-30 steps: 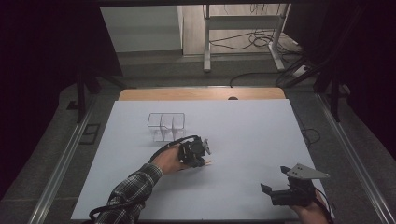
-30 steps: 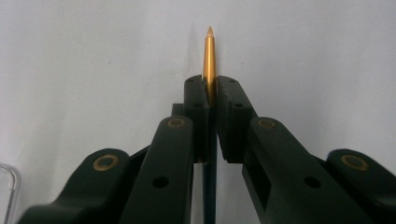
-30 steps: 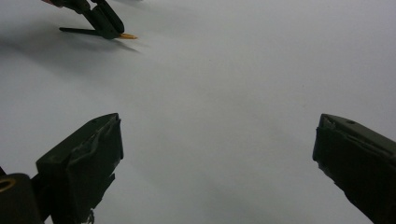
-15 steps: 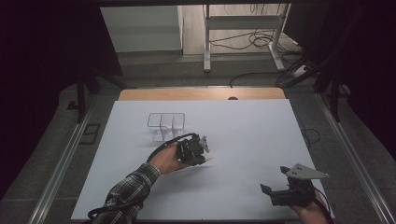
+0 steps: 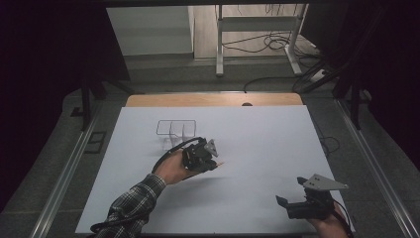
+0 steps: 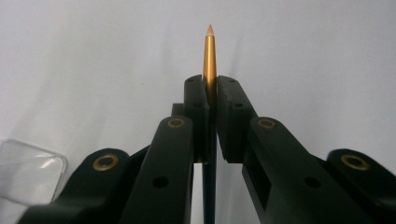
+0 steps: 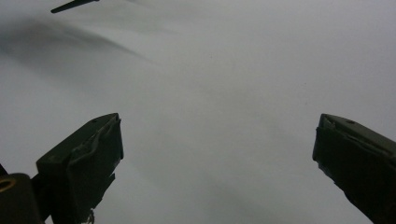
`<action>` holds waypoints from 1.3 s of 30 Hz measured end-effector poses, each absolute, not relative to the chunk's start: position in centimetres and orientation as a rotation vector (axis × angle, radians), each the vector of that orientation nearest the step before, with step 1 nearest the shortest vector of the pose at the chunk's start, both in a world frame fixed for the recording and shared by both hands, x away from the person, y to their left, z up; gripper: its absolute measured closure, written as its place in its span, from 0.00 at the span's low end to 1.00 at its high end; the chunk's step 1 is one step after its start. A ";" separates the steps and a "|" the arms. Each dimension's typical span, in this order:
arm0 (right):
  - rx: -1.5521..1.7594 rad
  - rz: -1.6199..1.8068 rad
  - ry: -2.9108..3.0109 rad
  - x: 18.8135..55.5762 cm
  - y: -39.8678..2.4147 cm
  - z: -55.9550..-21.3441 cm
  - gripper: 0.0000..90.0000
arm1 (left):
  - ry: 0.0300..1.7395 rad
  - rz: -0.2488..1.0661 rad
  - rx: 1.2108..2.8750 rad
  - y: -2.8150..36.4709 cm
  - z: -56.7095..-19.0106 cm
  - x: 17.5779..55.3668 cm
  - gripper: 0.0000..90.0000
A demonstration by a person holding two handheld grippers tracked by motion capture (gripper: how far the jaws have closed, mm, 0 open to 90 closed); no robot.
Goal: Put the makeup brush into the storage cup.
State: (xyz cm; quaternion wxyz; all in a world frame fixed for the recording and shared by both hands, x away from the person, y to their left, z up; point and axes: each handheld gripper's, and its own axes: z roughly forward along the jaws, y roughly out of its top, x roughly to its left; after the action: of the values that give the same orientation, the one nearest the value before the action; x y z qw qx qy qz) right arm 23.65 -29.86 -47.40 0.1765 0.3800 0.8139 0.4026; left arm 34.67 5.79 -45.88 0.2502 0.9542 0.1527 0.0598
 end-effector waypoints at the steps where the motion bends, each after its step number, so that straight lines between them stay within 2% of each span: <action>1: 1.076 1.139 2.305 23.7 -29.9 -47.4 0.02 | 0.421 0.166 2.591 5.9 -45.8 34.6 0.93; 39: 1.075 1.124 2.317 23.7 -29.8 -47.5 0.02 | 0.649 0.236 2.241 12.1 -41.6 34.2 0.93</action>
State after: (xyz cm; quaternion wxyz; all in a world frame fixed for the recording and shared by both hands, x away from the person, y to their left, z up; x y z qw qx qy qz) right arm 23.72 -29.75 -47.54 0.1748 0.3793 0.8175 0.3966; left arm 34.21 12.11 -41.58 0.3877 0.8809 0.2552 0.0926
